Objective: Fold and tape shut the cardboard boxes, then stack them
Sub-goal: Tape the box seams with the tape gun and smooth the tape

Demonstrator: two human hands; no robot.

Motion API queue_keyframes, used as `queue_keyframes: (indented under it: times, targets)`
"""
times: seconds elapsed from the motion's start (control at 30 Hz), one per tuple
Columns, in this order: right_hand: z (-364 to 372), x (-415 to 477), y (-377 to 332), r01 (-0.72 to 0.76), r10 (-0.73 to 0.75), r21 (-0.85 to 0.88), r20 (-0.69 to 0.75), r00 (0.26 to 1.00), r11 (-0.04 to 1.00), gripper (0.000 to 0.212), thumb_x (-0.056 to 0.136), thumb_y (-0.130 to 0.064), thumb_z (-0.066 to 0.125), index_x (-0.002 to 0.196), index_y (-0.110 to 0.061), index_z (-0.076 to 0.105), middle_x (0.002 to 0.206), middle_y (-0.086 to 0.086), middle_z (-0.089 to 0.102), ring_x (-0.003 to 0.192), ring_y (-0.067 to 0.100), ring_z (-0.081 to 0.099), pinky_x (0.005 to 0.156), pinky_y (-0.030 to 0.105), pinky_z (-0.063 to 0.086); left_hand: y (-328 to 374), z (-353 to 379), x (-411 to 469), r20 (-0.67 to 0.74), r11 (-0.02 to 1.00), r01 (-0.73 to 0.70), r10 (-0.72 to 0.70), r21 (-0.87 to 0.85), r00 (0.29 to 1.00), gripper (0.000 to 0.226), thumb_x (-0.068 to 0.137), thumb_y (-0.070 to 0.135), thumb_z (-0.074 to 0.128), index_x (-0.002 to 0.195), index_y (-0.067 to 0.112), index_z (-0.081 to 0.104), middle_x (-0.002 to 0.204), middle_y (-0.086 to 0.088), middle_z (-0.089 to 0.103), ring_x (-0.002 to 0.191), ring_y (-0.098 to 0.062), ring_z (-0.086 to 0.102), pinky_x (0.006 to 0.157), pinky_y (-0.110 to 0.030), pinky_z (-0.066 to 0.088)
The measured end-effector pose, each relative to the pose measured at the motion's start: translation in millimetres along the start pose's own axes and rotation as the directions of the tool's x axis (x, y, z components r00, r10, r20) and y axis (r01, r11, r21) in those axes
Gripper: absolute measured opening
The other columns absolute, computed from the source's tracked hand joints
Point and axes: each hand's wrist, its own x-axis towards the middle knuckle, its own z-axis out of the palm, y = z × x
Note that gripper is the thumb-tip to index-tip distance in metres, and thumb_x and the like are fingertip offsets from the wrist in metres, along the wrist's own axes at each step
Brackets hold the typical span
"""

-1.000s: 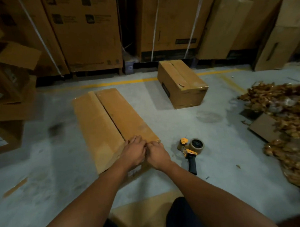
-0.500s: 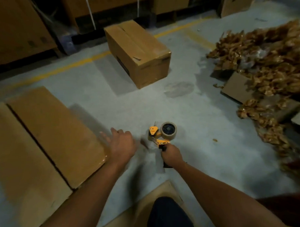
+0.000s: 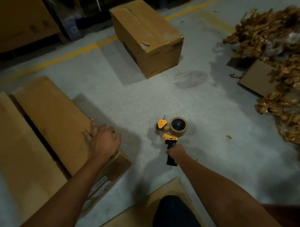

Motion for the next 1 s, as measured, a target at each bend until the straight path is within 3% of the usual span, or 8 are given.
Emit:
queue_keyframes:
  times: [0.13,0.23,0.33,0.43,0.73,0.83,0.93,1.0]
  targets:
    - [1.1,-33.0,-19.3,-0.144,0.069,0.416,0.189,0.979,0.898,0.02,0.081,0.006,0.068,0.096,-0.001,0.058,0.089,0.018,0.06,0.072,0.027,0.059,0.054,0.037,0.06,-12.9,-7.4,-13.1,0.046,0.995,-0.098,0.098,-0.009,0.994,0.066,0.096,0.055,0.024,0.147,0.018,0.045,0.163,-0.011,0.023,0.153,-0.028,-0.006,0.119,-0.059,-0.006]
    - [-0.1,-67.1,-27.7,-0.157,0.04,0.48,0.244,0.969,0.863,0.014,0.083,0.005,0.063,0.088,-0.005,0.055,0.079,0.011,0.051,0.065,0.022,0.052,0.038,0.023,0.05,-23.0,-17.3,-23.1,0.057,0.993,-0.116,0.116,-0.001,0.992,0.066,0.101,0.054,0.021,0.157,0.02,0.022,0.167,-0.01,0.007,0.154,-0.027,-0.006,0.12,-0.061,-0.001]
    - [7.0,-103.8,-31.6,-0.089,-0.053,0.492,0.269,0.962,0.866,0.014,0.078,0.0,0.066,0.083,-0.004,0.054,0.077,0.013,0.047,0.059,0.023,0.047,0.043,0.024,0.048,-34.9,-31.0,-27.0,0.033,0.993,-0.115,0.115,-0.004,0.993,0.057,0.105,0.045,0.029,0.156,0.02,0.021,0.165,-0.008,0.013,0.153,-0.027,0.003,0.117,-0.064,0.011]
    - [20.6,-143.9,-55.8,0.022,-0.167,0.508,0.241,0.956,0.861,0.026,0.075,-0.009,0.07,0.096,-0.004,0.057,0.086,0.014,0.052,0.066,0.024,0.052,0.048,0.026,0.047,-56.6,-51.4,-30.6,-0.022,0.996,-0.085,0.085,-0.015,0.996,0.054,0.105,0.043,0.032,0.153,0.019,0.027,0.161,-0.009,0.022,0.151,-0.029,0.012,0.115,-0.06,0.019]
    - [110.2,-260.8,-134.4,0.335,-0.496,0.513,0.214,0.842,0.79,0.02,0.082,-0.007,0.07,0.1,-0.003,0.063,0.078,0.012,0.061,0.073,0.025,0.058,0.066,0.034,0.048,-171.1,-86.2,-43.4,-0.129,0.987,0.124,-0.137,-0.103,0.982,0.049,0.101,0.038,0.046,0.144,0.015,0.042,0.153,-0.013,0.035,0.15,-0.032,0.016,0.117,-0.059,0.022]
    - [159.5,-285.3,-152.7,0.448,-0.55,0.413,0.17,0.817,0.793,0.018,0.083,-0.018,0.072,0.097,-0.012,0.063,0.082,0.013,0.066,0.075,0.029,0.064,0.067,0.04,0.051,-213.7,-86.1,-35.6,-0.121,0.978,0.17,-0.185,-0.123,0.975,0.045,0.099,0.035,0.049,0.137,0.012,0.048,0.151,-0.018,0.037,0.149,-0.037,0.017,0.118,-0.049,0.019]
    - [200.4,-295.3,-168.5,0.533,-0.573,0.236,0.149,0.806,0.812,0.029,0.06,-0.042,0.071,0.078,-0.02,0.064,0.072,0.008,0.069,0.073,0.031,0.069,0.068,0.051,0.057,-247.8,-88.1,-10.3,-0.096,0.971,0.198,-0.211,-0.134,0.973,0.057,0.094,0.033,0.056,0.145,0.012,0.04,0.156,-0.02,0.029,0.15,-0.039,0.012,0.121,-0.044,0.016]
    - [221.9,-296.8,-180.2,0.564,-0.582,0.147,0.155,0.799,0.813,0.023,0.063,-0.038,0.073,0.073,-0.02,0.062,0.072,0.008,0.069,0.072,0.031,0.068,0.07,0.052,0.058,-270.7,-91.8,11.6,-0.095,0.968,0.194,-0.21,-0.16,0.973,0.064,0.092,0.034,0.062,0.148,0.012,0.037,0.158,-0.019,0.026,0.151,-0.038,0.01,0.122,-0.042,0.015]
